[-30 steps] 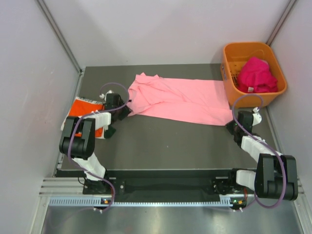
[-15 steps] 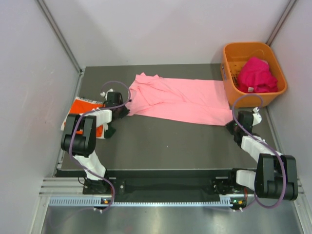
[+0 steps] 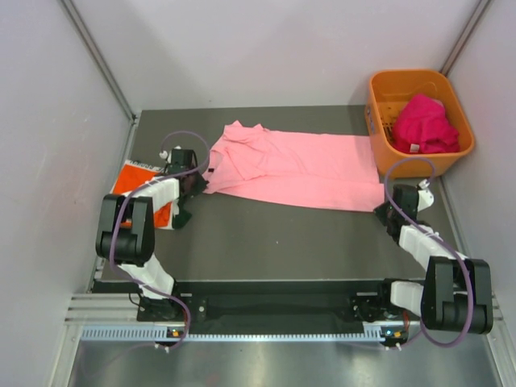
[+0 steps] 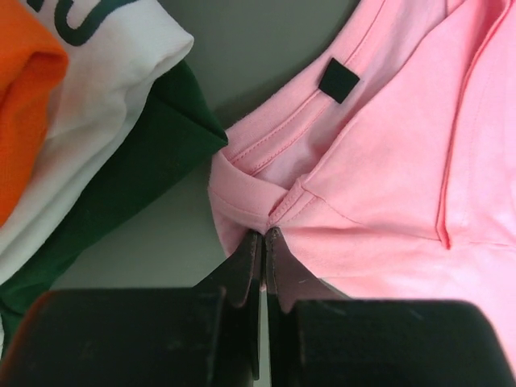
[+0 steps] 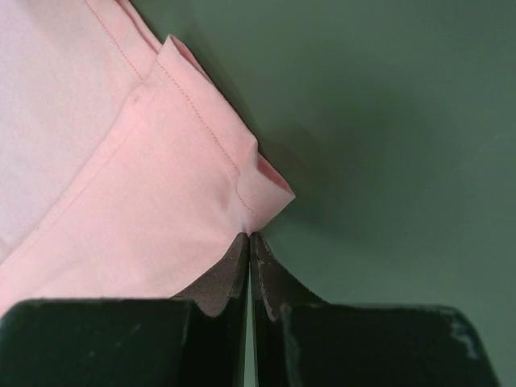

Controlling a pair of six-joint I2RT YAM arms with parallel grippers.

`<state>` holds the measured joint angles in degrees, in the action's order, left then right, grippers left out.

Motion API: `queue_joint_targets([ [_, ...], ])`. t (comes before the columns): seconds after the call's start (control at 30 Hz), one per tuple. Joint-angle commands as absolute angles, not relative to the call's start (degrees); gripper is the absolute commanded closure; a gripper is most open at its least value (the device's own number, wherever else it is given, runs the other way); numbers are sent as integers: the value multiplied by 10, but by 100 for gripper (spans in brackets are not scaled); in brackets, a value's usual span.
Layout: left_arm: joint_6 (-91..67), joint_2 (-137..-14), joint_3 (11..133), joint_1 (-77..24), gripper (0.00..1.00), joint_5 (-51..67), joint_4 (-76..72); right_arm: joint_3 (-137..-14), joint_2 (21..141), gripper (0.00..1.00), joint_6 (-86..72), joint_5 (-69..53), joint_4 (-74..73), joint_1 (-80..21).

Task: Fold and stack the t-shirts

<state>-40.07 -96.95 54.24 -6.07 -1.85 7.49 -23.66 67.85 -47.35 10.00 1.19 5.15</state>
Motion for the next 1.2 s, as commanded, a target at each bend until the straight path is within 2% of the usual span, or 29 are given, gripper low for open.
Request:
queue_joint_targets([
  [0.0,-395,-939,569,-41,100,-6,96,-250,661,100,-464,137,2,59],
  [0.1,-398,-937,577,-29,100,28,108,-243,653,100,-461,138,-13,60],
  [0.17,-397,-937,581,-26,93,38,120,-242,648,100,-458,139,-16,60],
  [0.27,-395,-926,566,-22,87,52,103,-238,642,100,-456,135,-17,60],
  [0.47,-386,-925,556,-22,87,69,100,-240,642,100,-455,130,-18,60],
  [0.53,-383,-923,553,-22,82,76,98,-240,643,100,-454,129,-18,61],
  [0.6,-381,-920,543,-22,71,80,92,-240,645,100,-454,127,-18,61],
  [0.7,-379,-911,532,-22,71,76,91,-240,647,100,-454,125,-18,61],
  [0.83,-374,-911,524,-22,78,76,89,-240,650,100,-454,124,-15,61],
  [0.97,-363,-919,525,-22,71,73,89,-241,653,100,-454,121,-12,61],
  [1.17,-357,-927,522,-23,70,86,88,-241,658,100,-451,120,-11,62],
])
